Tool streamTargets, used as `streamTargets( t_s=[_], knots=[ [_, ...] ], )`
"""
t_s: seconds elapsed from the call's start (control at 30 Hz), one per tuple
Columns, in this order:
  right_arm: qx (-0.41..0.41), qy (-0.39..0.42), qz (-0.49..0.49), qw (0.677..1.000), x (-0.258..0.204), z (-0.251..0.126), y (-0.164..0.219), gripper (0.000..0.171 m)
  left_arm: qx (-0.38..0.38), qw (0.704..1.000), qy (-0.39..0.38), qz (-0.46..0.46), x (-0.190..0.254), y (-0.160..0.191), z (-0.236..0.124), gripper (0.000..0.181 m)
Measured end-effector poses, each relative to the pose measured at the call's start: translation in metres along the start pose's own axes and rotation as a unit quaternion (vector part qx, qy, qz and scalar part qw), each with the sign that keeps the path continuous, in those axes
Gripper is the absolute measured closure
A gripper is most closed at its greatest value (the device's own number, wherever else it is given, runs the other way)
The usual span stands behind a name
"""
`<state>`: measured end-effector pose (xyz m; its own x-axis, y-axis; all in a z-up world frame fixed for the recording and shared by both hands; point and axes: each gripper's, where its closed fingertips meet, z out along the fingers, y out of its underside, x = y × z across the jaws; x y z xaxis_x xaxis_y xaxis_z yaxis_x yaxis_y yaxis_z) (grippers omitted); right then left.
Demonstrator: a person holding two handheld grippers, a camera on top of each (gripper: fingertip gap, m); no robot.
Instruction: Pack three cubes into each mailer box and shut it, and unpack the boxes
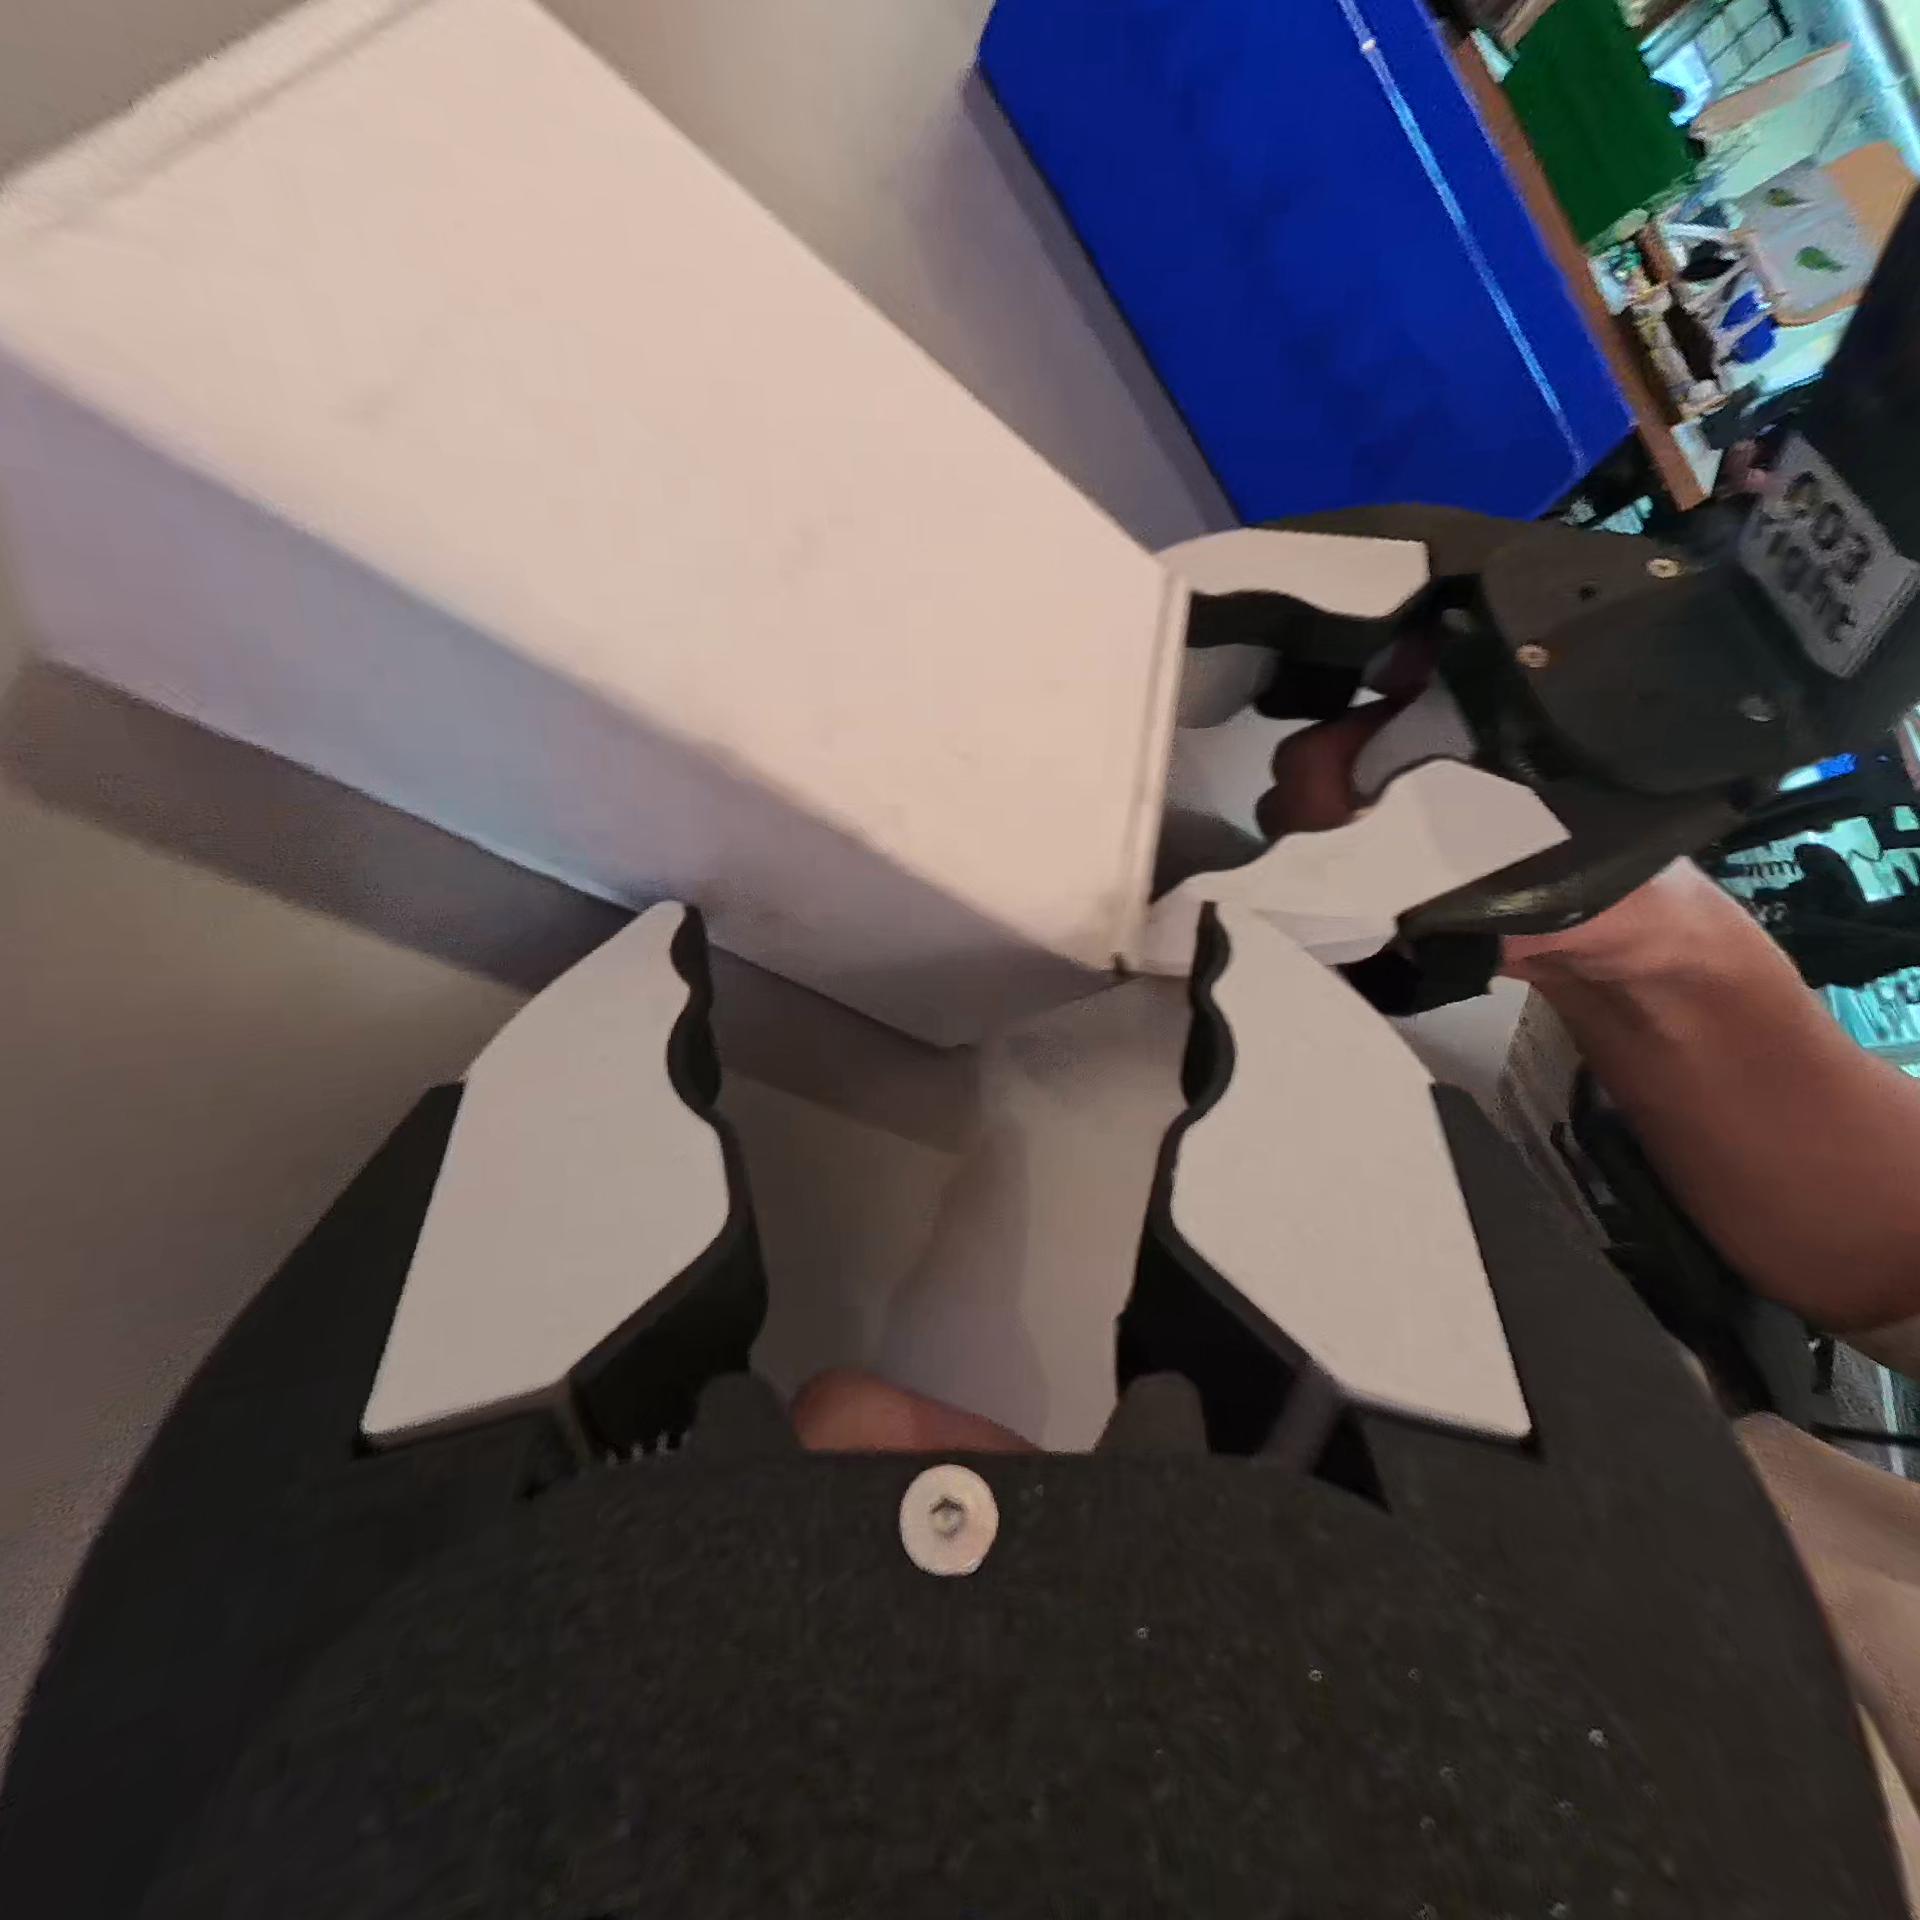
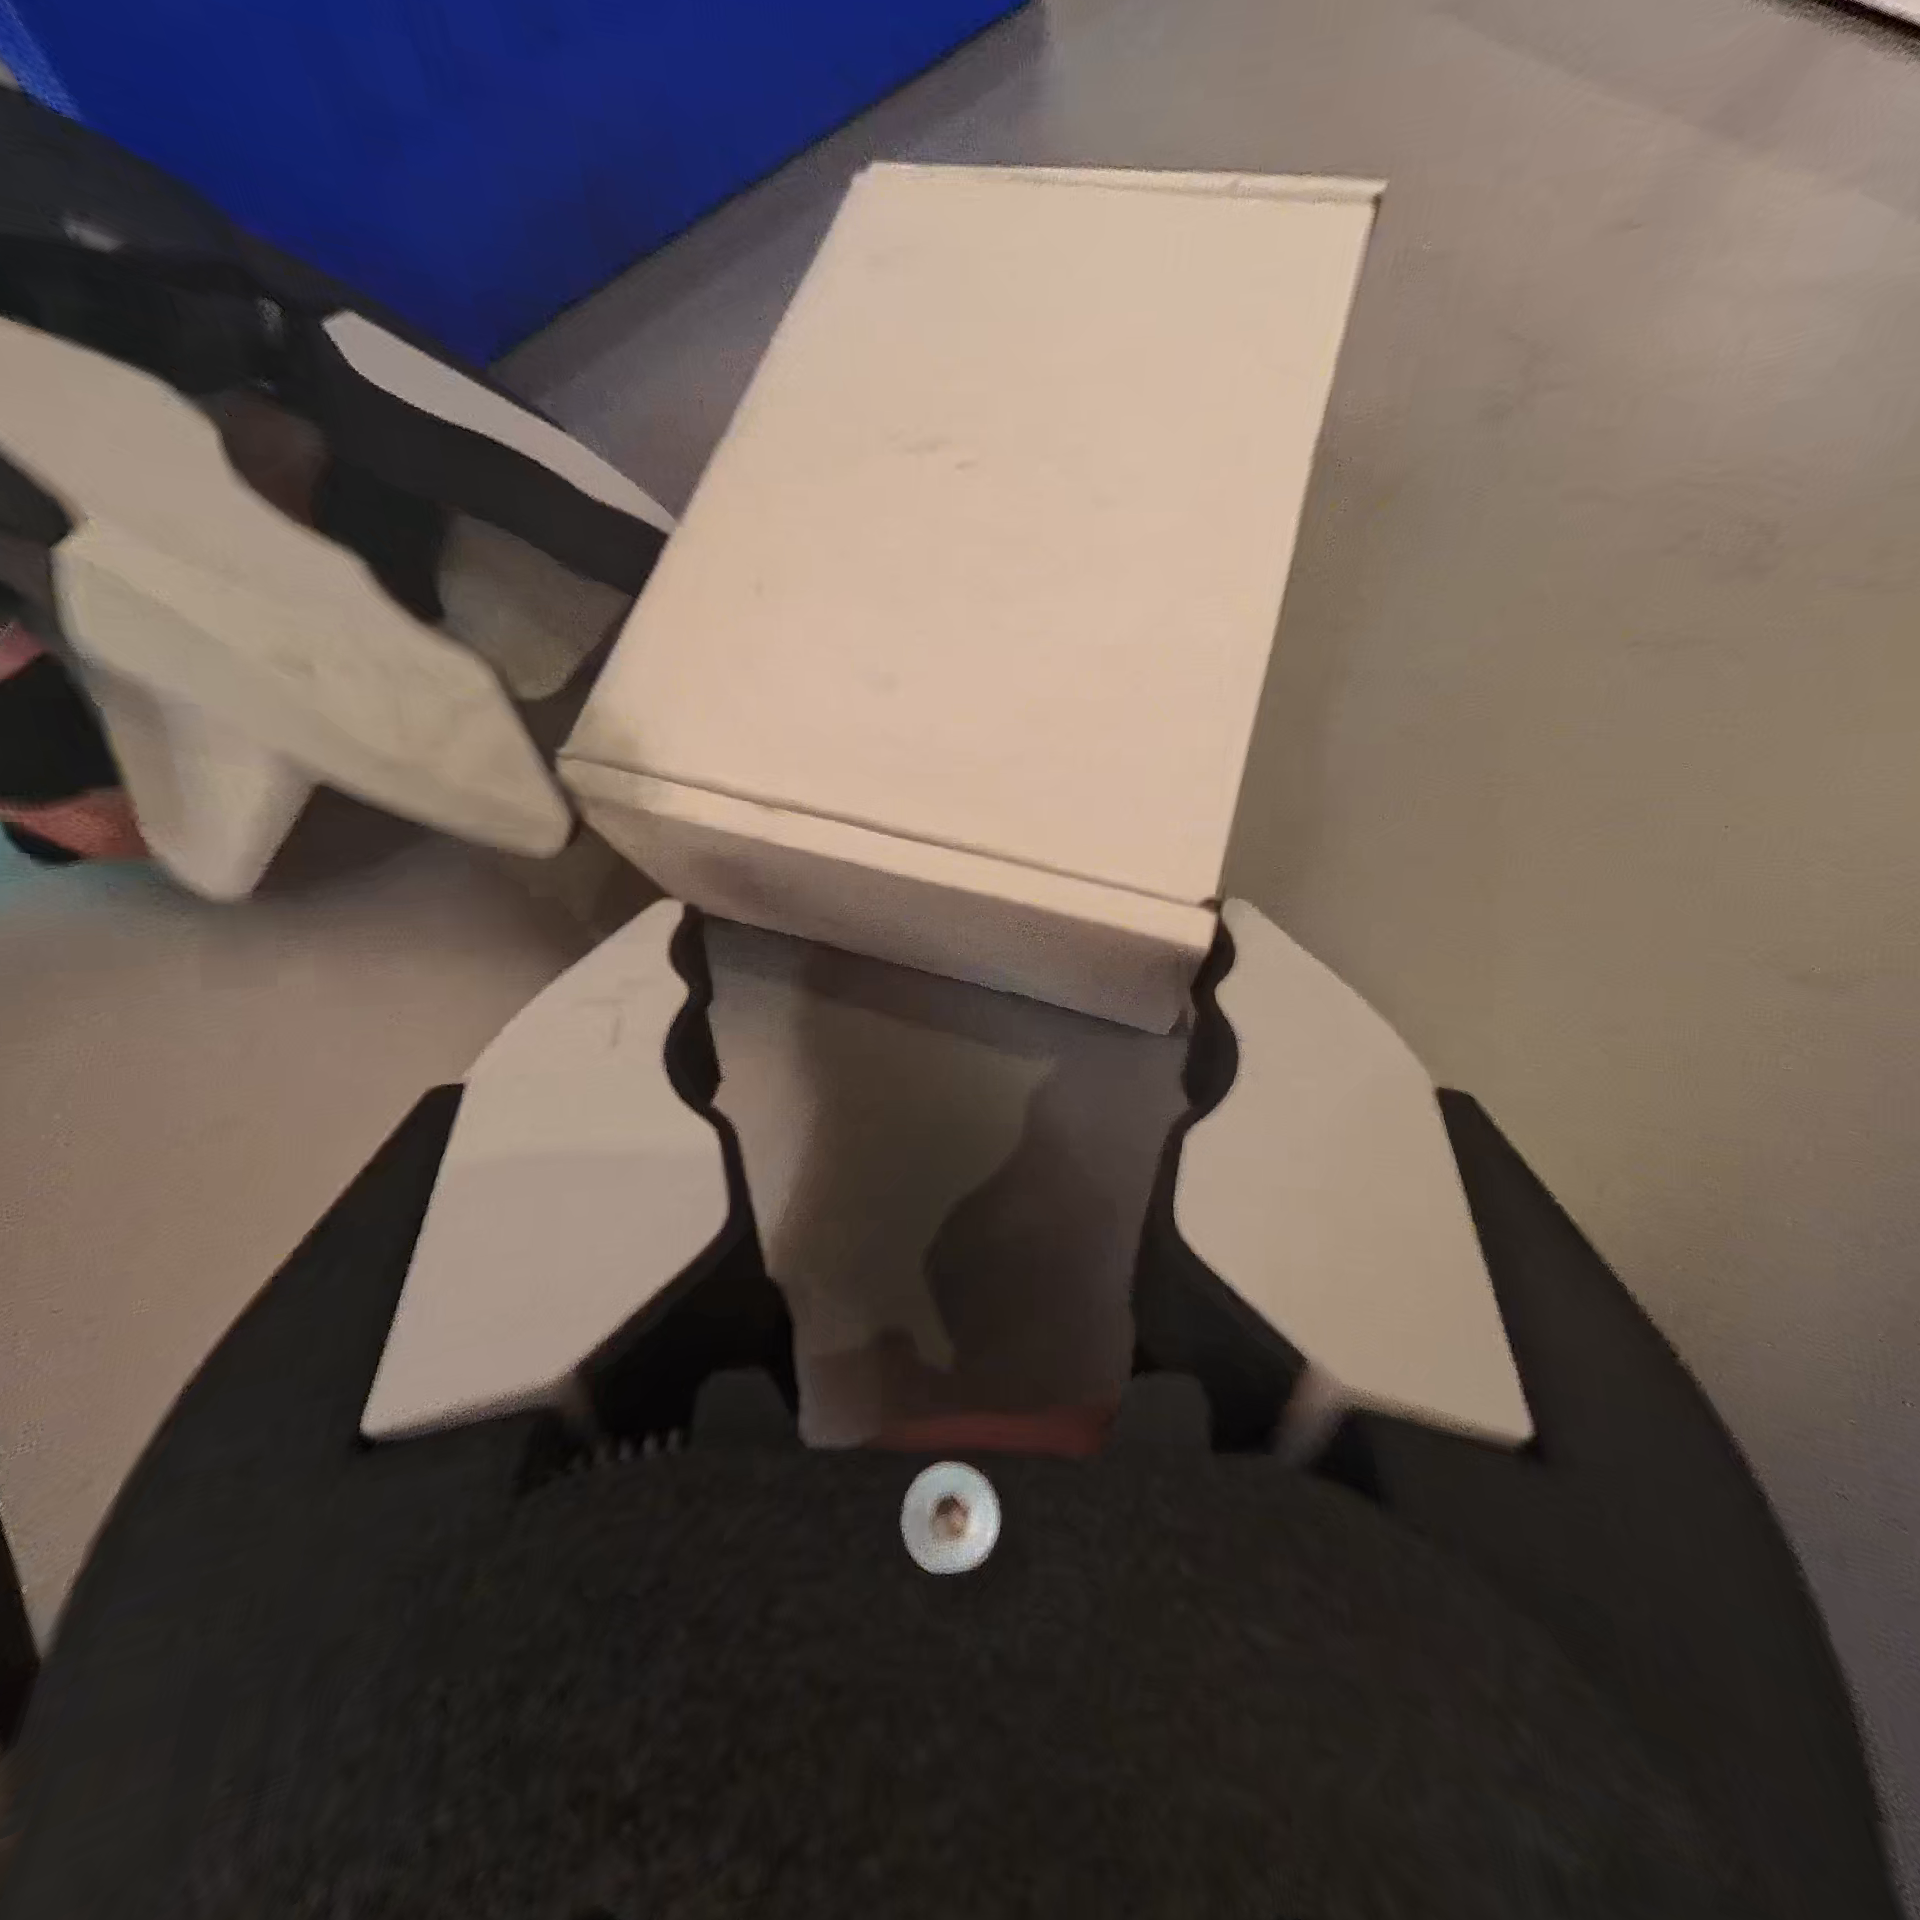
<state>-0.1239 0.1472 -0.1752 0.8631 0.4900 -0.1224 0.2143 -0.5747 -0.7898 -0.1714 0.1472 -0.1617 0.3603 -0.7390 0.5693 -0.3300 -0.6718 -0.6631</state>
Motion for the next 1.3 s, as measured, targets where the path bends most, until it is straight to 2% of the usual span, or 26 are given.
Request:
streamTargets(
  t_s=[0.03, 0.1, 0.17, 0.23, 0.27, 0.37, 0.47, 0.6, 0.77, 0.97, 1.13, 1.23, 1.3],
  knots=[
    [0.004, -0.001, 0.011, 1.0, 0.001, 0.001, -0.002, 0.084, 0.004, 1.0, 0.002, 0.01, 0.007, -0.002, 0.002, 0.083],
    [0.006, -0.011, 0.049, 0.999, 0.004, 0.001, -0.004, 0.077, 0.015, 0.999, 0.006, 0.049, 0.026, -0.01, -0.002, 0.076],
    [-0.001, -0.041, 0.081, 0.996, 0.004, 0.0, -0.002, 0.08, 0.037, 0.997, 0.004, 0.074, 0.041, -0.022, -0.012, 0.077],
    [0.004, -0.073, 0.104, 0.992, 0.0, -0.001, -0.002, 0.088, 0.054, 0.995, 0.034, 0.08, 0.06, -0.032, -0.021, 0.094],
    [0.001, -0.085, 0.109, 0.99, -0.003, 0.0, -0.002, 0.086, 0.061, 0.994, 0.045, 0.082, 0.068, -0.035, -0.023, 0.097],
    [-0.025, -0.072, 0.086, 0.993, -0.005, 0.007, 0.0, 0.082, 0.067, 0.99, -0.009, 0.127, 0.062, -0.042, -0.018, 0.095],
    [-0.053, -0.058, 0.064, 0.995, -0.003, 0.013, 0.001, 0.071, 0.071, 0.99, -0.005, 0.119, 0.062, -0.052, -0.016, 0.091],
    [-0.058, -0.085, 0.074, 0.992, -0.012, 0.019, -0.002, 0.076, 0.087, 0.987, -0.022, 0.131, 0.061, -0.071, -0.016, 0.088],
    [-0.061, -0.072, 0.075, 0.993, -0.007, 0.022, -0.003, 0.085, 0.084, 0.987, 0.001, 0.14, 0.073, -0.093, -0.009, 0.096],
    [-0.067, 0.023, 0.077, 0.995, 0.033, 0.014, 0.004, 0.074, 0.061, 0.986, 0.029, 0.149, 0.08, -0.099, 0.015, 0.113],
    [-0.063, -0.003, 0.089, 0.994, 0.035, 0.007, 0.007, 0.095, 0.078, 0.986, 0.062, 0.137, 0.084, -0.117, 0.028, 0.115],
    [-0.058, -0.023, 0.133, 0.989, 0.039, -0.001, 0.007, 0.089, 0.067, 0.986, 0.075, 0.135, 0.084, -0.121, 0.038, 0.116],
    [-0.067, 0.023, 0.136, 0.988, 0.057, -0.012, 0.013, 0.084, 0.057, 0.986, 0.08, 0.132, 0.083, -0.117, 0.047, 0.115]
  ],
)
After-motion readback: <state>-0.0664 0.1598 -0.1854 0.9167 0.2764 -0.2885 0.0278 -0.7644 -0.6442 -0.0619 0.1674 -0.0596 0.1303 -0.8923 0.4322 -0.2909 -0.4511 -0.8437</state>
